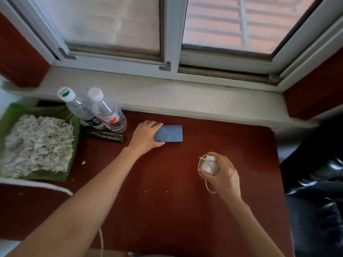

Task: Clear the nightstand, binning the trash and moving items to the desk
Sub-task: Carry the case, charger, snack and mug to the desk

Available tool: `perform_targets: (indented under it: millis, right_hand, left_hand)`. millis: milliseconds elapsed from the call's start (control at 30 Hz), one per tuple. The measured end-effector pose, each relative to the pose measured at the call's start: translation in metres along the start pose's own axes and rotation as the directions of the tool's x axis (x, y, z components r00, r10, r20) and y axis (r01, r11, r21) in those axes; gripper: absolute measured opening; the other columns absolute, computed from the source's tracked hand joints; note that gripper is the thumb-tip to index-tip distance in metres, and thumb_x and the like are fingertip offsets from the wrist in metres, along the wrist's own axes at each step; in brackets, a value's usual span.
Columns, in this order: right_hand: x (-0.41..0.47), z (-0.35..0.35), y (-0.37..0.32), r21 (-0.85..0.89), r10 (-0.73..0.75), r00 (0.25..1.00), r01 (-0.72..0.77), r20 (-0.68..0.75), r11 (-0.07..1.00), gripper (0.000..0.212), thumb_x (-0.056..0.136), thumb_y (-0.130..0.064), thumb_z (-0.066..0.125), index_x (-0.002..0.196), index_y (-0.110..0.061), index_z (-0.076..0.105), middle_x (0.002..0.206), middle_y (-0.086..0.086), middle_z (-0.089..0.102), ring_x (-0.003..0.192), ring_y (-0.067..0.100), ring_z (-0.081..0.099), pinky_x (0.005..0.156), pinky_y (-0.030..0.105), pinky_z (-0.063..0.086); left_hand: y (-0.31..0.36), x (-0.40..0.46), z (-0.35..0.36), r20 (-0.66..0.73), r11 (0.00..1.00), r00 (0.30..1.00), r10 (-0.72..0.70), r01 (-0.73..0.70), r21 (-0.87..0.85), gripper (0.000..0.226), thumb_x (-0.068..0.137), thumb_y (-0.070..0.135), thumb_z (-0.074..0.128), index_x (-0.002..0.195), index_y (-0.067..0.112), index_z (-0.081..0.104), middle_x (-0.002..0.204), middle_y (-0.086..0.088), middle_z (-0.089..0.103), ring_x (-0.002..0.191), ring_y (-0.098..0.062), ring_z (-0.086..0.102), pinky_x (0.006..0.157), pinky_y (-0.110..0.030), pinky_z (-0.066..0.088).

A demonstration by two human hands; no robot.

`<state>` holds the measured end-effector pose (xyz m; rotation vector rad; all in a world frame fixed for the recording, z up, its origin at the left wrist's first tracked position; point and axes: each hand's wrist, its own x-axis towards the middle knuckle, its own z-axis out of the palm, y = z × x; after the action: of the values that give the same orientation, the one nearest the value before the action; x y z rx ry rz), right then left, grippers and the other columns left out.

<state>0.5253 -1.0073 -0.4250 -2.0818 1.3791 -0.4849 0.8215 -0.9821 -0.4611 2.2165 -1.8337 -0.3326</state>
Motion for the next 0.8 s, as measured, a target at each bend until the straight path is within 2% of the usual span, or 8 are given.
perform_targets:
  millis: [133, 300, 633, 800]
  right_hand:
    - [0.006, 0.01, -0.007, 0.002, 0.015, 1.0, -0.015, -0.002, 1.0, 0.056, 0.065, -0.036, 0.083, 0.115, -0.028, 0.06, 0.108, -0.013, 0.061, 0.096, 0.012, 0.06, 0.074, 0.033, 0.054]
    - [0.018, 0.02, -0.018, -0.024, 0.005, 1.0, -0.006, -0.003, 1.0, 0.055, 0.064, -0.036, 0.084, 0.113, -0.026, 0.062, 0.105, -0.01, 0.063, 0.094, 0.012, 0.06, 0.073, 0.027, 0.05]
    - [0.031, 0.03, -0.03, -0.047, -0.012, 1.0, 0.014, 0.025, 0.999, 0.053, 0.064, -0.034, 0.083, 0.112, -0.027, 0.061, 0.105, -0.01, 0.063, 0.094, 0.01, 0.059, 0.072, 0.024, 0.046]
    - [0.035, 0.038, -0.043, -0.062, -0.041, 0.996, 0.046, 0.073, 0.997, 0.053, 0.066, -0.036, 0.082, 0.113, -0.027, 0.06, 0.107, -0.01, 0.063, 0.096, 0.011, 0.058, 0.072, 0.024, 0.045]
  left_hand:
    - [-0.014, 0.013, 0.002, 0.012, 1.0, 1.0, 0.005, -0.005, 0.002, 0.071, 0.064, 0.038, 0.081, 0.125, 0.01, 0.058, 0.117, -0.01, 0.063, 0.106, -0.032, 0.056, 0.089, -0.042, 0.042]
    - [-0.027, 0.018, 0.006, 0.054, 1.0, 0.999, 0.009, -0.008, -0.007, 0.072, 0.067, 0.039, 0.079, 0.128, 0.011, 0.055, 0.121, -0.009, 0.061, 0.111, -0.032, 0.053, 0.093, -0.042, 0.039]
    - [-0.034, 0.024, 0.008, 0.096, 1.0, 0.995, 0.005, -0.007, 0.025, 0.072, 0.073, 0.046, 0.073, 0.132, 0.012, 0.052, 0.126, -0.008, 0.057, 0.117, -0.03, 0.049, 0.102, -0.042, 0.033]
    - [-0.033, 0.005, 0.005, 0.021, 1.0, 1.0, 0.019, -0.02, 0.007, 0.066, 0.072, 0.035, 0.076, 0.128, 0.005, 0.055, 0.125, -0.013, 0.057, 0.115, -0.034, 0.053, 0.101, -0.046, 0.039]
